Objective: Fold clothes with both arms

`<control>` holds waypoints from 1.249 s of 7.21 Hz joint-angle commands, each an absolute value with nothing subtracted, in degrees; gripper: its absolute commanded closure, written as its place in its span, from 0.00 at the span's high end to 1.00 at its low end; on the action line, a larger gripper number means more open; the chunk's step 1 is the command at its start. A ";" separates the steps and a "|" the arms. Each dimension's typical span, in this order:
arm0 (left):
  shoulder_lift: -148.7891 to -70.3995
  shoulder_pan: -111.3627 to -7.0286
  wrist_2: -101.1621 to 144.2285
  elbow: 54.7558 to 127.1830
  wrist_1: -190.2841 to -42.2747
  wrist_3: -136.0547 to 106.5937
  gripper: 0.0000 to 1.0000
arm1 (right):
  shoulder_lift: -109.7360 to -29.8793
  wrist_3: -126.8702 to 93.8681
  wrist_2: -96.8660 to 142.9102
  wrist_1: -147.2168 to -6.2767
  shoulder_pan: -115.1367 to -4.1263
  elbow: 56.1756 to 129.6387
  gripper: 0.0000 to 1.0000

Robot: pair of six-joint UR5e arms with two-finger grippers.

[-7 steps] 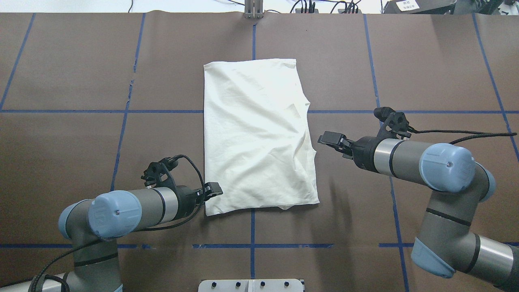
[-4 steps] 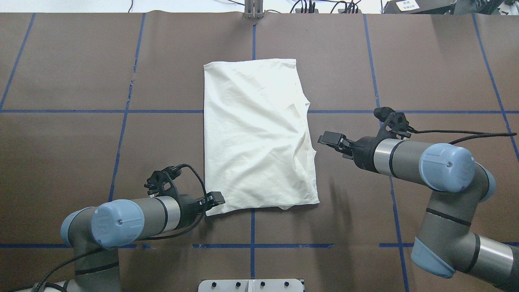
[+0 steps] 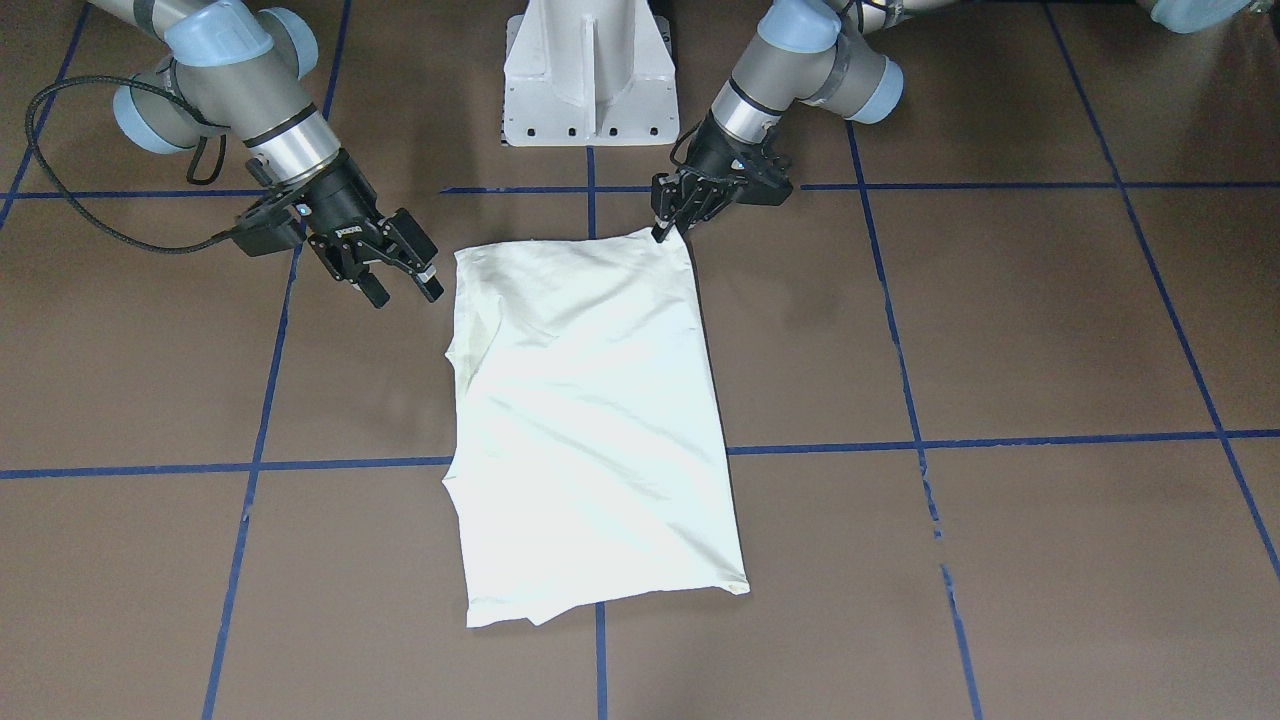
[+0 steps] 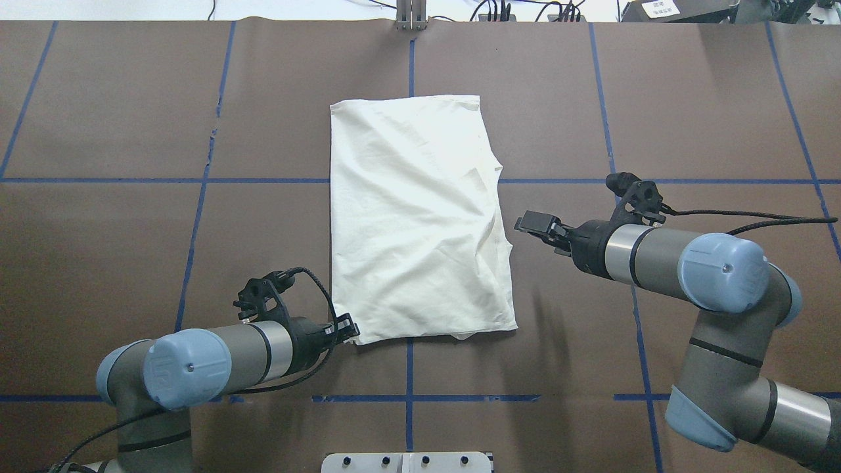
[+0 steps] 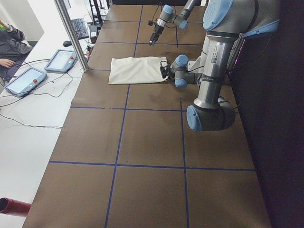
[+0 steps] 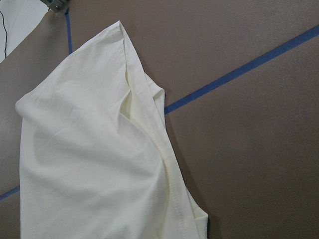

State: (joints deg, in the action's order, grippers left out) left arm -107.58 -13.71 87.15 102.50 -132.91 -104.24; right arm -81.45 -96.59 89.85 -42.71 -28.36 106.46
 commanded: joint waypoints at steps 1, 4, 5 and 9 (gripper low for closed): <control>-107.40 -13.62 87.10 102.75 -132.63 -104.15 0.00 | -81.21 -96.59 87.90 -42.89 -26.64 106.08 0.99; -107.67 -13.18 87.10 102.83 -131.22 -104.15 0.00 | -76.33 -102.98 86.14 -52.67 -24.79 107.13 0.83; -107.75 -13.18 87.10 102.83 -131.22 -104.15 0.00 | -73.42 -105.10 84.31 -58.13 -23.13 107.14 0.82; -107.76 -13.18 87.01 102.83 -131.22 -104.15 0.00 | -69.70 -119.67 79.72 -79.06 -14.96 113.36 0.78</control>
